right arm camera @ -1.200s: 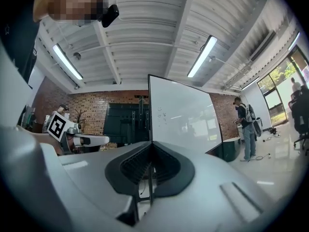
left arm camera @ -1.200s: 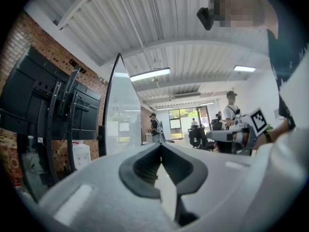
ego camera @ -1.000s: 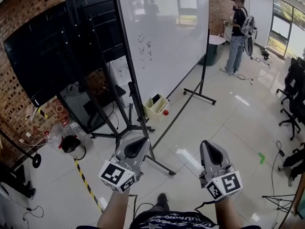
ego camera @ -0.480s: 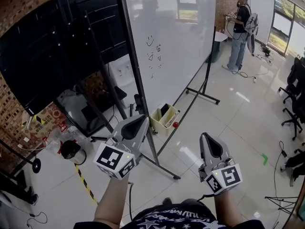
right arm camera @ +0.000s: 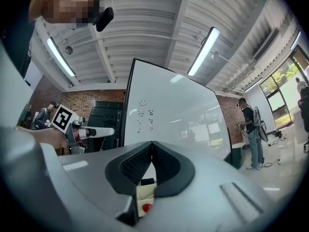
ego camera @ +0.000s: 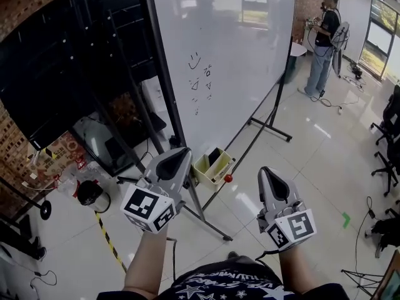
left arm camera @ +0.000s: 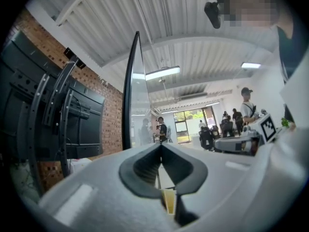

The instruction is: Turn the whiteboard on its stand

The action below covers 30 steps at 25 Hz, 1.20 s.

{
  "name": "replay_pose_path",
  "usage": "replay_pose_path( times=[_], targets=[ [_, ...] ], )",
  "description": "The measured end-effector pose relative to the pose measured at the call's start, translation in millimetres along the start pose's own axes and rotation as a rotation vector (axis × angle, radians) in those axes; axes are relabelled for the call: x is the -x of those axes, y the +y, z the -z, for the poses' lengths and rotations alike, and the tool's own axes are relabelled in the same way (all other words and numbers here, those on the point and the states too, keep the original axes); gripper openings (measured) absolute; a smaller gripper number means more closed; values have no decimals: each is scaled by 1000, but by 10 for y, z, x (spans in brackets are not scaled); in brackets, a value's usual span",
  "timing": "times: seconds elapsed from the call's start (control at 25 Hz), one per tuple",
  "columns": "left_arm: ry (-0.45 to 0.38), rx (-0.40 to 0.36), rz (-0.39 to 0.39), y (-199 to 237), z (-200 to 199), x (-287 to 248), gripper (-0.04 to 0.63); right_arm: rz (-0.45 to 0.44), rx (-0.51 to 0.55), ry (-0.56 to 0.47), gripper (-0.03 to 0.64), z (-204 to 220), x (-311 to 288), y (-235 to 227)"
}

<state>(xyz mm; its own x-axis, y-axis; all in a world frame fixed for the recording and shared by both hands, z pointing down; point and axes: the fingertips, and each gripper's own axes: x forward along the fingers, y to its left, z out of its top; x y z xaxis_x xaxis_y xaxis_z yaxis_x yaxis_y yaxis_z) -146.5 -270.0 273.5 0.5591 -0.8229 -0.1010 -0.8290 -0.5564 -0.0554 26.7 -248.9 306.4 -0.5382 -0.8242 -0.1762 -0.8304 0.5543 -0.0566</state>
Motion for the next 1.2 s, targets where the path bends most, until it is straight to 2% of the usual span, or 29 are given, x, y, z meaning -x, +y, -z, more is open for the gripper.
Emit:
replay_pose_path(
  times=[0.16,0.24,0.44,0.56,0.96,1.2],
  targets=[
    [-13,-36,-65,196,-238,-30,6,-20,-11,-10,8,-24,-208,-147],
    [-5,-37,-70,260,-264,-43,82,-23,-18,-8,8,-9,-276,-213],
    [14,-33,-82,382,-193,-125,216,-28,-40,7,8,78,-379,-293],
    [17,-45,-62,427,-126,-227,267,-36,-45,18,8,142,-434,-289],
    [-4,-95,-18,546,-317,-591,267,-41,-46,31,8,221,-537,-320],
    [-5,-96,-4,567,-393,-754,267,-34,-32,32,8,196,-527,-390]
  ],
)
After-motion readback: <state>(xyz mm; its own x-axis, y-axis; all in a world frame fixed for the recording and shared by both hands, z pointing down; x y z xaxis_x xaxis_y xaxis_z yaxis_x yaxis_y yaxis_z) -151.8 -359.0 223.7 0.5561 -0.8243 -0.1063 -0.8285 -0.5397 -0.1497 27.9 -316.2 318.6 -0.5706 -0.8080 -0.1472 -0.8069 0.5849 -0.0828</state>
